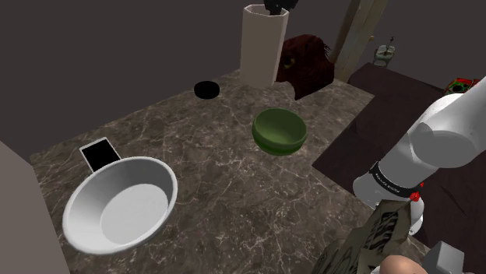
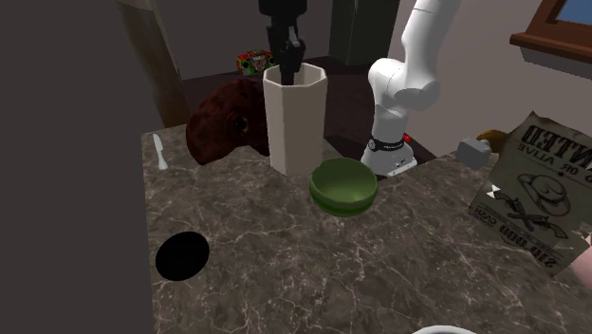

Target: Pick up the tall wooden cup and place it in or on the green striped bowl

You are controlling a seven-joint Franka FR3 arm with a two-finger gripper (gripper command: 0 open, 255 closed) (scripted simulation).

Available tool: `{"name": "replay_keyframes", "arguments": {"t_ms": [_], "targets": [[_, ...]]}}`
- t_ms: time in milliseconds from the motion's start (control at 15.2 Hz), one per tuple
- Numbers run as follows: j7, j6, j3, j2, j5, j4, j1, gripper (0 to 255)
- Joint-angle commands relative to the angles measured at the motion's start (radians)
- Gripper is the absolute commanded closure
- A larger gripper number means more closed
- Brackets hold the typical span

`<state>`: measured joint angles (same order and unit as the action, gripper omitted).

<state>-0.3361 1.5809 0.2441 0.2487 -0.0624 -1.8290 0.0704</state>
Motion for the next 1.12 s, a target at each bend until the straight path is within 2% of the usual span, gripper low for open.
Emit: {"name": "replay_keyframes", "arguments": {"t_ms": [0,528,1056], "targets": [[-0.004,-0.022,0.0,0.071,-0.017,-0.047,0.007,255],[-0.039,-0.161,0.002,0.318,-0.074,-0.148,0.046,255],[-0.032,-0.06,0.008,0.357,-0.084,-0.288,0.052,255]]}}
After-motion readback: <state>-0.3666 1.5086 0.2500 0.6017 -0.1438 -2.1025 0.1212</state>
